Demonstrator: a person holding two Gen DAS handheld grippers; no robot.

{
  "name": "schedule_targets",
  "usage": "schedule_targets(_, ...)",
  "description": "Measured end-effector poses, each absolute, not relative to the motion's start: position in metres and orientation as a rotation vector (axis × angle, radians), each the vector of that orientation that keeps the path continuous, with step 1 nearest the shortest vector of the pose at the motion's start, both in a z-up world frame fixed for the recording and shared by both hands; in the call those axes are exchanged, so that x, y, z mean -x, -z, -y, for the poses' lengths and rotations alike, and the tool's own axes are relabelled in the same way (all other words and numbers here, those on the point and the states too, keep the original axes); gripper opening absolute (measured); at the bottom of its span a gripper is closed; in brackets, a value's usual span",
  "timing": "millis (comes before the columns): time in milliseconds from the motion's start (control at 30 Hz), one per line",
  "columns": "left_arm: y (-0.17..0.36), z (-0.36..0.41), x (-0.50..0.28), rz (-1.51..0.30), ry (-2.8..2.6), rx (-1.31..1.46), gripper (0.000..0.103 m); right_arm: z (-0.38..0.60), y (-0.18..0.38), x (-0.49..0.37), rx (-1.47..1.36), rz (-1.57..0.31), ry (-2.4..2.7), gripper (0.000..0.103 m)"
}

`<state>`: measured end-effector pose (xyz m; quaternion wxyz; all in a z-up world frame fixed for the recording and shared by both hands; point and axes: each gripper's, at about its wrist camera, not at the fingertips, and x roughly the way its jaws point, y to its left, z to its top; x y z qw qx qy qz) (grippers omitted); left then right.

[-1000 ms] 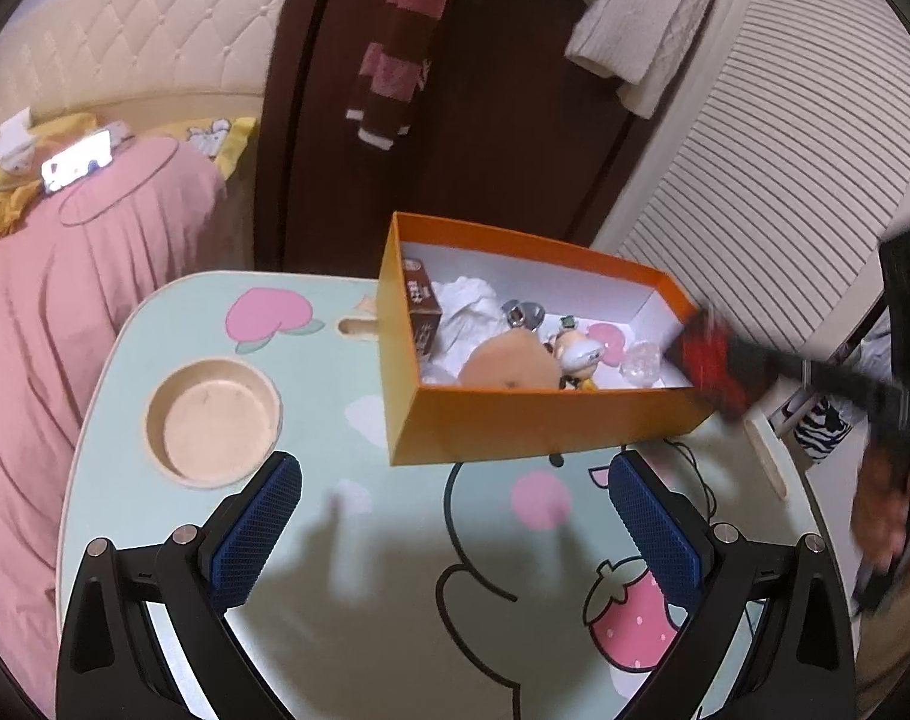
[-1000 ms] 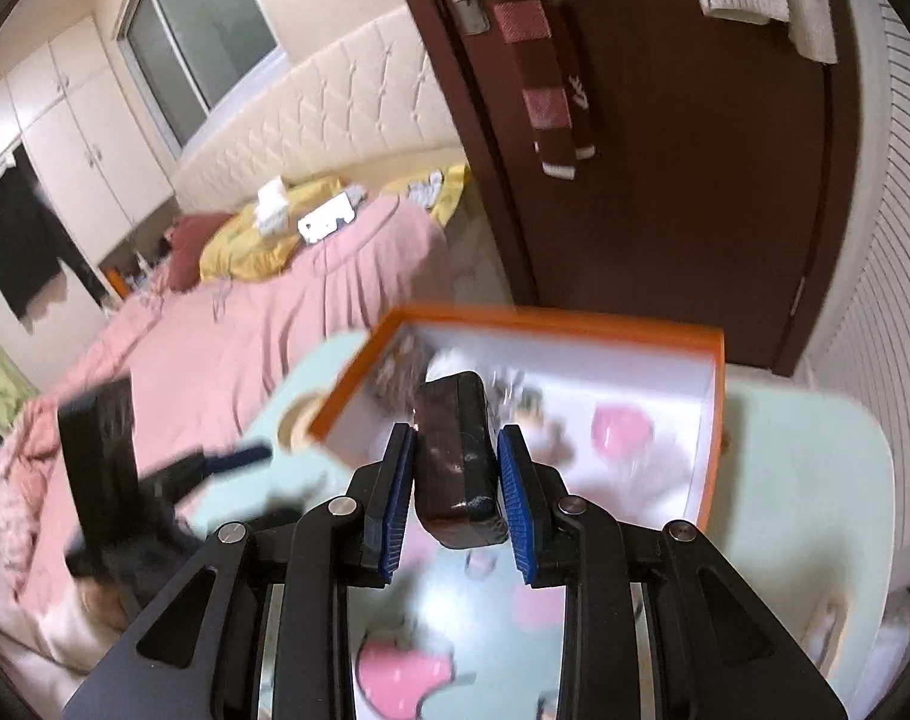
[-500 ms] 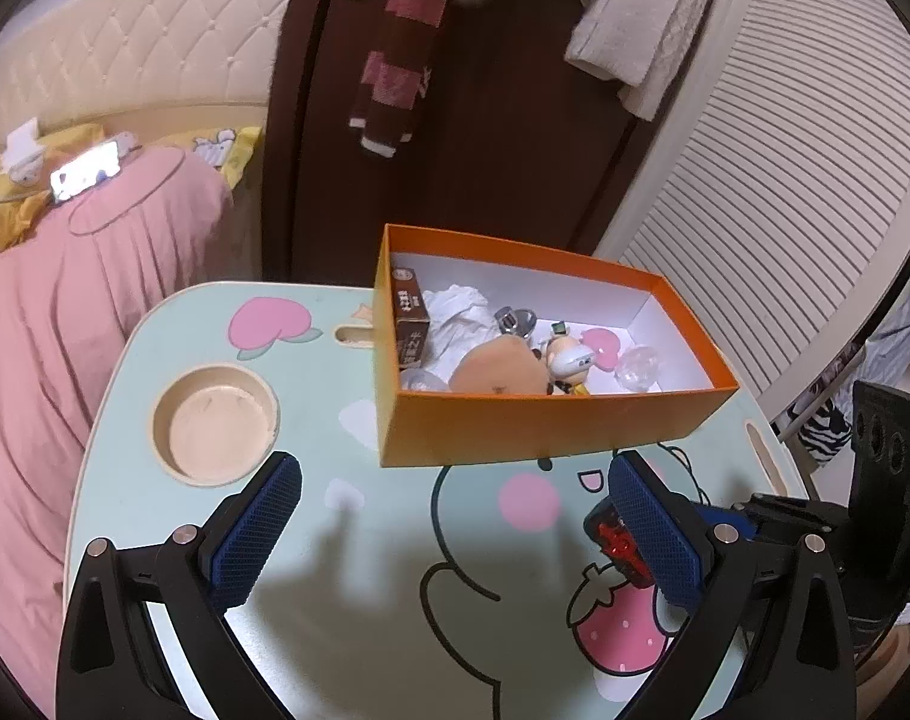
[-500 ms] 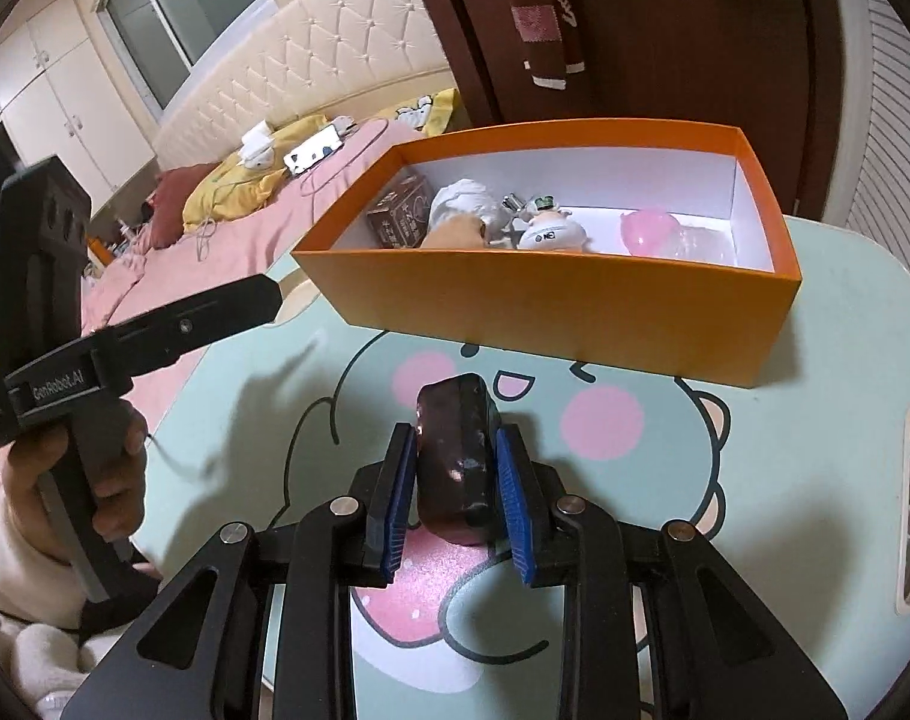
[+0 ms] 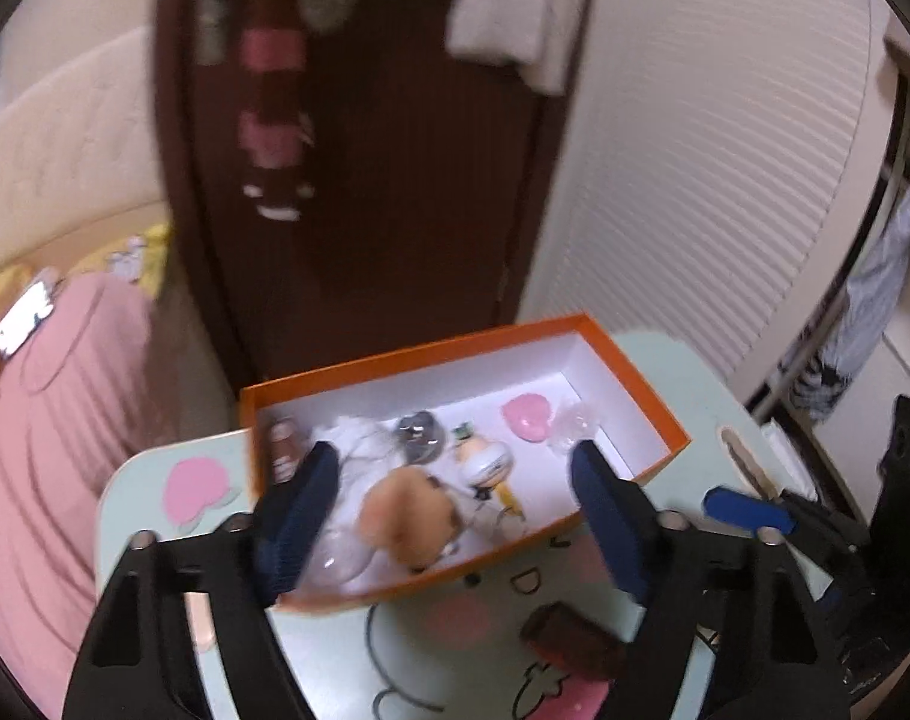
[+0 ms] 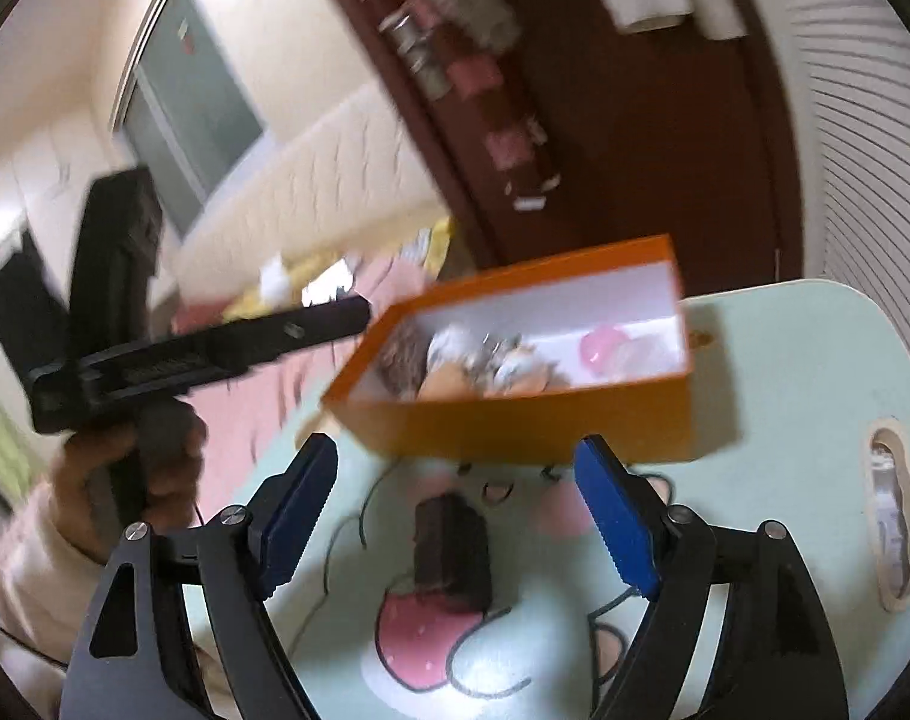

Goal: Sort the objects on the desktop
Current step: 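Lift the pouch out with the right gripper and set it on the table, then reach the left gripper into the box and grasp the white figurine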

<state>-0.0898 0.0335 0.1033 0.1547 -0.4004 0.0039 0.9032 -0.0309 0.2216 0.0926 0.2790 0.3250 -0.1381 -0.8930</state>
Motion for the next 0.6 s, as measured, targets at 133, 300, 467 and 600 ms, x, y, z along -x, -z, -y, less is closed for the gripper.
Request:
schedule_targets(133, -0.076, -0.055, 0.125, -0.015, -2.460, 1.336, 0.049, -0.228, -0.090, 0.036, -0.880, 0.410, 2.400, 0.082)
schedule_targets(300, -0.053, -0.083, 0.145, -0.139, -2.416, 1.421, 0.036, -0.232, -0.084, 0.042, -0.909, 0.436, 2.394, 0.081)
schedule_targets(467, -0.040, -0.091, 0.160, -0.168, -2.425, 1.506, 0.037, -0.237, -0.082, 0.041, -0.926, 0.455, 2.374, 0.081)
schedule_targets(600, -0.023, -0.080, 0.171, -0.070, -2.379, 1.599, 0.037, -0.238, -0.080, 0.043, -0.933, 0.464, 2.365, 0.081)
